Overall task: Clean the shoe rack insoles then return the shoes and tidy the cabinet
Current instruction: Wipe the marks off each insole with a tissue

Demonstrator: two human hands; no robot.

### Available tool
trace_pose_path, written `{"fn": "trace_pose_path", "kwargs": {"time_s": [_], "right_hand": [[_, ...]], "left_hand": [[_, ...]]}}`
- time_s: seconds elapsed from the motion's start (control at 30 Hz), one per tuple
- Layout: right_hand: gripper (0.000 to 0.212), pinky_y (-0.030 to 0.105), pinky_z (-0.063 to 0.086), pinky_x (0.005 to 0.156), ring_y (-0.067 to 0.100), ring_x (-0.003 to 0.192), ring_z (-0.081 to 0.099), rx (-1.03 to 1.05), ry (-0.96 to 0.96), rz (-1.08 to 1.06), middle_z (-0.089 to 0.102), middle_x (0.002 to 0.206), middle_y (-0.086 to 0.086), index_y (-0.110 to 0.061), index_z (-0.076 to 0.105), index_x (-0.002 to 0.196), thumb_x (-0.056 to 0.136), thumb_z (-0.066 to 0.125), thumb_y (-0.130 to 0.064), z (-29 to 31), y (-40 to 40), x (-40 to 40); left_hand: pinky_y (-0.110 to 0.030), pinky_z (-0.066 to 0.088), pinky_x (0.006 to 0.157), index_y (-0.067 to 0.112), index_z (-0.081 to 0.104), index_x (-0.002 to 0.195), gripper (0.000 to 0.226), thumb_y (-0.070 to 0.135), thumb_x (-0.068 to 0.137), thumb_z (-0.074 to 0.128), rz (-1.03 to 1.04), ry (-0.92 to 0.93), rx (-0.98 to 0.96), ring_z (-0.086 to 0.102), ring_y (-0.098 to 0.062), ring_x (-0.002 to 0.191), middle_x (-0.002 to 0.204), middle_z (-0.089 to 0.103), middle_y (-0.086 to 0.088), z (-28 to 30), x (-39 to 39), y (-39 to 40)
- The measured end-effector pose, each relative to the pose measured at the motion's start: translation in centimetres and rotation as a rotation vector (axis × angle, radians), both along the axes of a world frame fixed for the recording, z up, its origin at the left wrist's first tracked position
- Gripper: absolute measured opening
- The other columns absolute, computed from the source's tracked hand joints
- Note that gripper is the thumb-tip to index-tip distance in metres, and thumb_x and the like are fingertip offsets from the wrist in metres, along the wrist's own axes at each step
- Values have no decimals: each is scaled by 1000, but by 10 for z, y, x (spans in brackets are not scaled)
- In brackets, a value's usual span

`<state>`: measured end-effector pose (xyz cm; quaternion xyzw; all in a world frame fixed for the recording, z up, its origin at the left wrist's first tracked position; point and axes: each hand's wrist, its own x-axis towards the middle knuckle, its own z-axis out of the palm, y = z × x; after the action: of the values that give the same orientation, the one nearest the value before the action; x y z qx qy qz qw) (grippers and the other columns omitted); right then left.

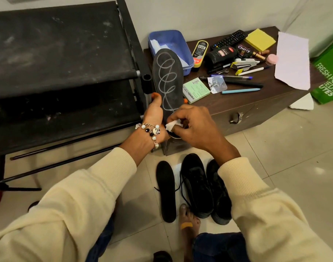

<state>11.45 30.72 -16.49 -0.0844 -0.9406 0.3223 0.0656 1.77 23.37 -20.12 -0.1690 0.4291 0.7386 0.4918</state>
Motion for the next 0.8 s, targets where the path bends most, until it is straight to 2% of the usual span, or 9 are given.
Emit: {"fn": "trace_pose_path", "kwargs": {"time_s": [0.07, 0.13, 0.23, 0.33, 0.43, 0.6, 0.7, 0.8], "right_hand": [[15, 20, 46, 72, 10, 80, 59, -50, -33, 52, 67, 91, 2, -13, 75, 93, 78, 73, -14, 4, 1, 1], [16, 24, 47, 76, 12, 84, 59, -24, -61, 38, 66, 93, 3, -14, 75, 94, 78, 73, -14, 4, 8, 2], [16, 35, 47, 85, 20, 95, 57, 118, -86, -130, 65, 101, 8, -13, 74, 98, 83, 68, -15, 1, 20, 1], [18, 37, 47, 88, 23, 100, 57, 133, -69, -223, 64, 106, 10, -13, 73, 100, 83, 66, -15, -2, 20, 1], [15, 37, 49, 81, 17, 85, 58, 34, -6, -96, 66, 94, 7, -11, 74, 93, 80, 70, -15, 2, 9, -1], [15, 29, 50, 74, 14, 81, 61, -86, -29, 63, 67, 90, 2, -13, 75, 92, 76, 74, -15, 7, 4, 0], [16, 33, 52, 77, 14, 83, 59, -42, -26, -48, 67, 93, 4, -13, 75, 94, 78, 73, -14, 3, 14, 2], [18, 39, 50, 82, 22, 90, 59, 74, 8, -244, 66, 98, 10, -10, 74, 96, 80, 69, -13, -3, 18, 0]], "left_hand": [[-44, 56, 85, 14, 67, 117, 65, 67, 90, 40, 4, -6, 3, 68, -29, 99, 113, 70, -14, 0, 0, -1], [-45, 53, 91, 12, 66, 116, 67, 67, 91, 35, -17, -9, 47, 66, -29, 100, 112, 69, -14, 1, 1, -1], [-44, 52, 90, 11, 68, 107, 72, 68, 92, 27, -48, -14, 92, 67, -29, 97, 107, 71, -15, 2, 2, 0], [-43, 50, 94, 11, 66, 114, 73, 68, 93, 26, -58, -7, 108, 65, -30, 108, 119, 67, -15, 3, 1, -1], [-43, 50, 95, 10, 62, 125, 71, 66, 93, 31, -49, -10, 107, 60, -31, 117, 125, 63, -16, 4, 0, 0], [-39, 59, 78, 11, 68, 109, 61, 61, 94, 36, 2, 19, 118, 70, -28, 96, 105, 72, -13, 2, 1, 1], [-41, 55, 88, 10, 65, 112, 65, 63, 93, 34, -48, 1, 171, 65, -30, 107, 119, 67, -15, 4, 4, 1], [-40, 59, 78, 8, 66, 108, 66, 63, 93, 32, -61, -20, 233, 71, -28, 90, 104, 72, -16, 6, 7, 2]]}}
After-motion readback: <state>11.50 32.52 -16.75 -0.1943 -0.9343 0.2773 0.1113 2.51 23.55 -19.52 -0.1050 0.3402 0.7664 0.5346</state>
